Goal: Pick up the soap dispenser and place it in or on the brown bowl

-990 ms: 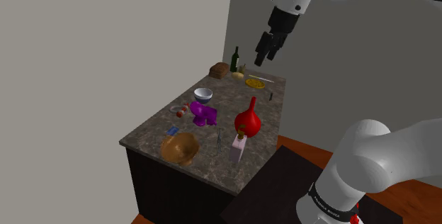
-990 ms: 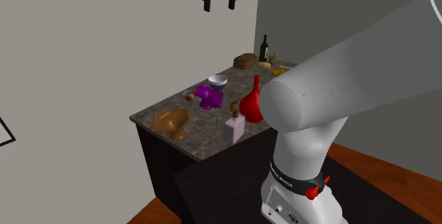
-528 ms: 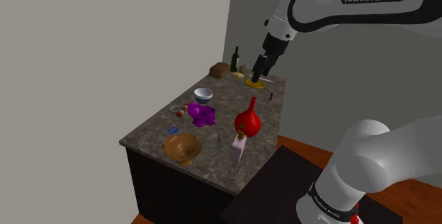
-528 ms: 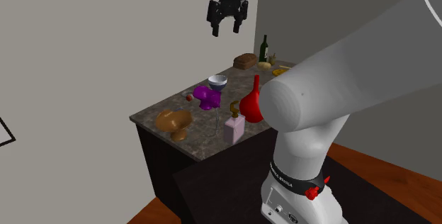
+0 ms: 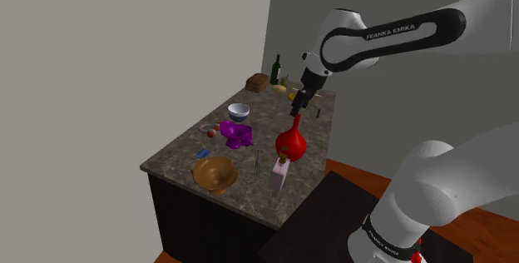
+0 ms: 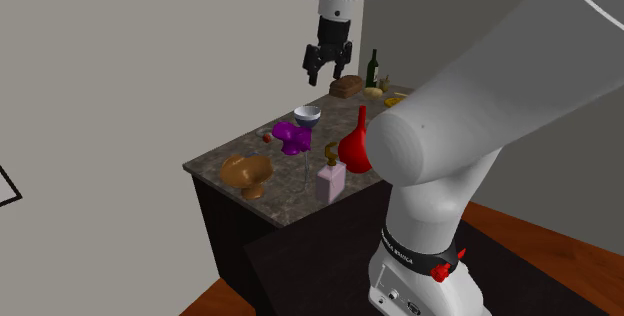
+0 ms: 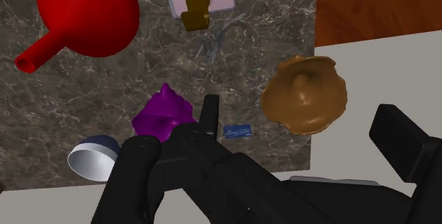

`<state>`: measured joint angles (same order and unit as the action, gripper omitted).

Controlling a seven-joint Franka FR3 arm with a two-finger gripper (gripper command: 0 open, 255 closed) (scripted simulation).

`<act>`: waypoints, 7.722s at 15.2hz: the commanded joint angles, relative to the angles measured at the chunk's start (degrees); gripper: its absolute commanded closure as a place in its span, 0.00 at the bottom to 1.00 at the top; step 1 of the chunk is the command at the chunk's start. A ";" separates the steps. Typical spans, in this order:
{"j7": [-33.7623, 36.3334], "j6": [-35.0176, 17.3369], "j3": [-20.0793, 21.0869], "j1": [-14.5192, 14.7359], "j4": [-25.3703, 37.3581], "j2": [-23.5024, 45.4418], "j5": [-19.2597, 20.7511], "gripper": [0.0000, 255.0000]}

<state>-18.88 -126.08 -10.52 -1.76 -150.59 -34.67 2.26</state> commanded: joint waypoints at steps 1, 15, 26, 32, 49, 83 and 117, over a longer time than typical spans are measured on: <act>-2.24 -4.43 -1.75 0.25 -0.99 3.60 -0.21 0.00; -32.10 -28.30 -14.15 7.35 2.81 36.34 -22.59 0.00; -51.57 -33.79 -6.04 1.68 10.17 53.43 -44.58 0.00; -52.03 -34.05 -5.61 1.41 10.39 53.95 -45.19 0.00; -48.11 -32.13 -8.41 3.43 9.27 50.48 -40.56 1.00; -21.94 -9.65 -15.02 5.93 11.26 24.86 -8.74 1.00; 6.44 4.32 -0.06 18.67 49.86 47.27 -11.02 1.00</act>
<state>-12.38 -121.05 -10.61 16.90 -100.25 12.41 -8.68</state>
